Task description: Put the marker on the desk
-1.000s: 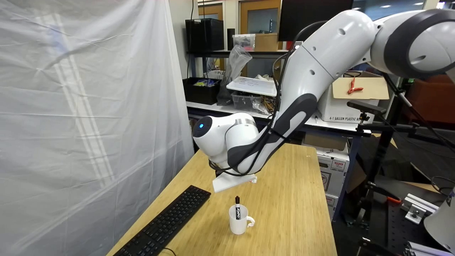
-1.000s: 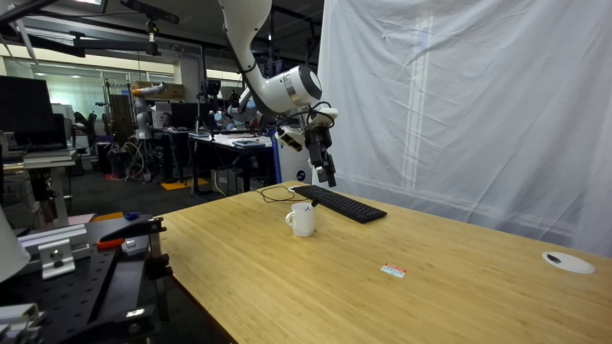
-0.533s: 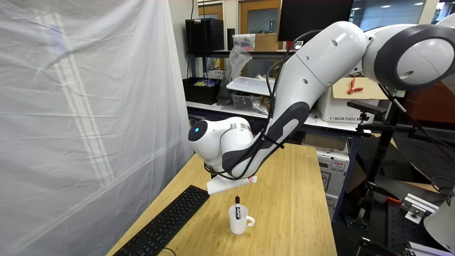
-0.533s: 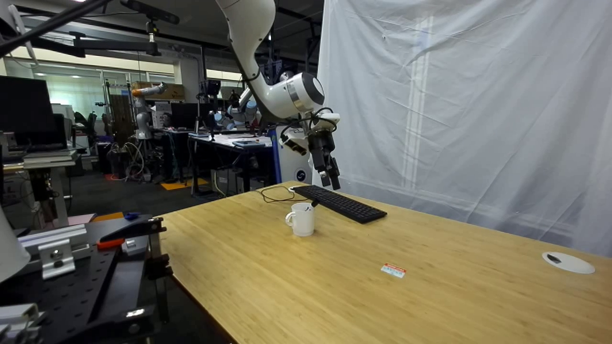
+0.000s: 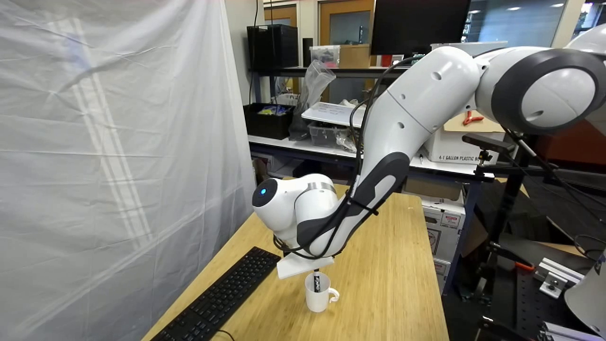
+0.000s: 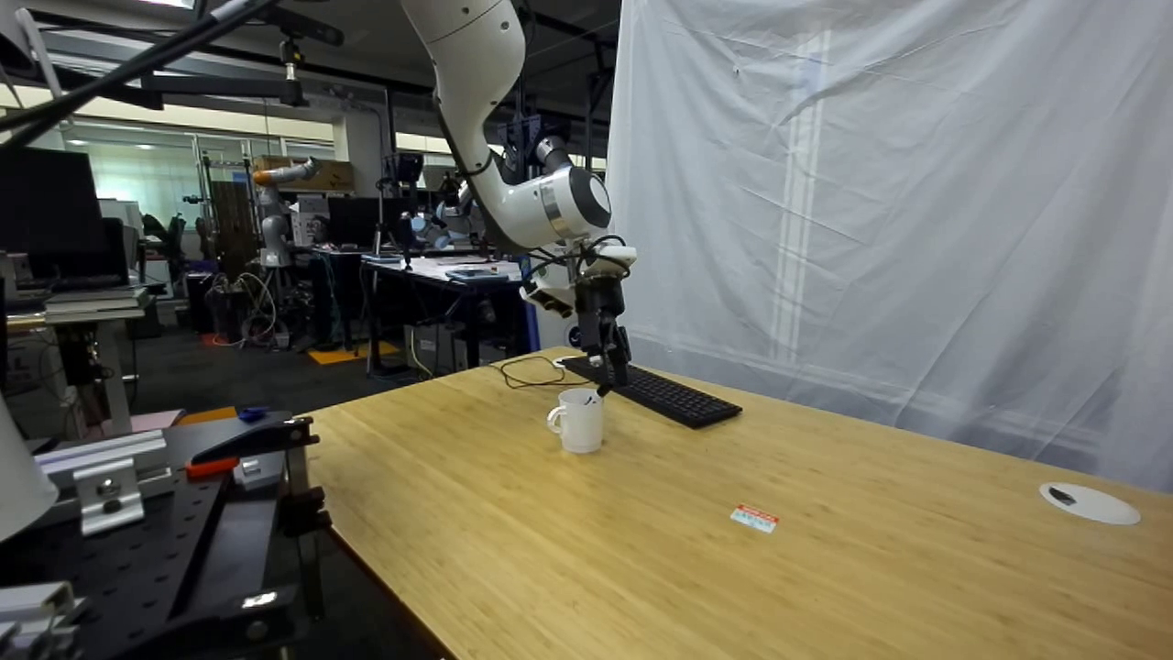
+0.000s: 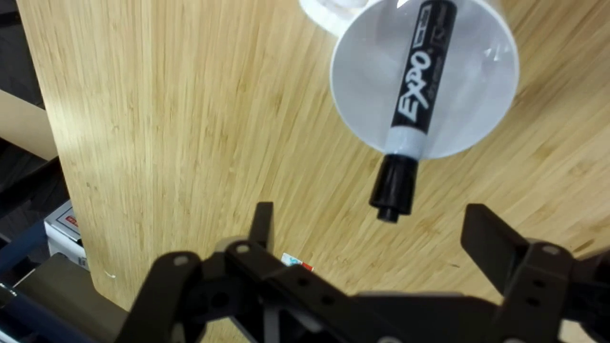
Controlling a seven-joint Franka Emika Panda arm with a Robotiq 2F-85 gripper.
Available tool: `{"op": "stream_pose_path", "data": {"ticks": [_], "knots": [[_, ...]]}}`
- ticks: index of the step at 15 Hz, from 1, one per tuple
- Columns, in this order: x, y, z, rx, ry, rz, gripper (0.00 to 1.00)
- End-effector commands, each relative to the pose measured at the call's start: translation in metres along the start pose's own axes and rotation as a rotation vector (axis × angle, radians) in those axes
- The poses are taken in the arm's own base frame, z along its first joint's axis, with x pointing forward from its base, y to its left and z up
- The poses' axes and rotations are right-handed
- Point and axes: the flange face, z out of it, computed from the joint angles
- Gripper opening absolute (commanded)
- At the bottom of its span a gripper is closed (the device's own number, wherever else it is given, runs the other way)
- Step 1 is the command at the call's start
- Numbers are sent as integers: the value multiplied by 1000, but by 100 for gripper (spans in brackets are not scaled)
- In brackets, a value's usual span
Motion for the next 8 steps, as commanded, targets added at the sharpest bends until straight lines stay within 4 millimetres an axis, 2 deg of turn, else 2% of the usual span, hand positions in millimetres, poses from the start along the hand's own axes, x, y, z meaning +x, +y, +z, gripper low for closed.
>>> {"op": "stream_pose_path", "data": {"ticks": [1,8], "knots": [[-7,-5,-5,15,-18,8,100],[-14,-7,-1,18,-40,7,100]]}}
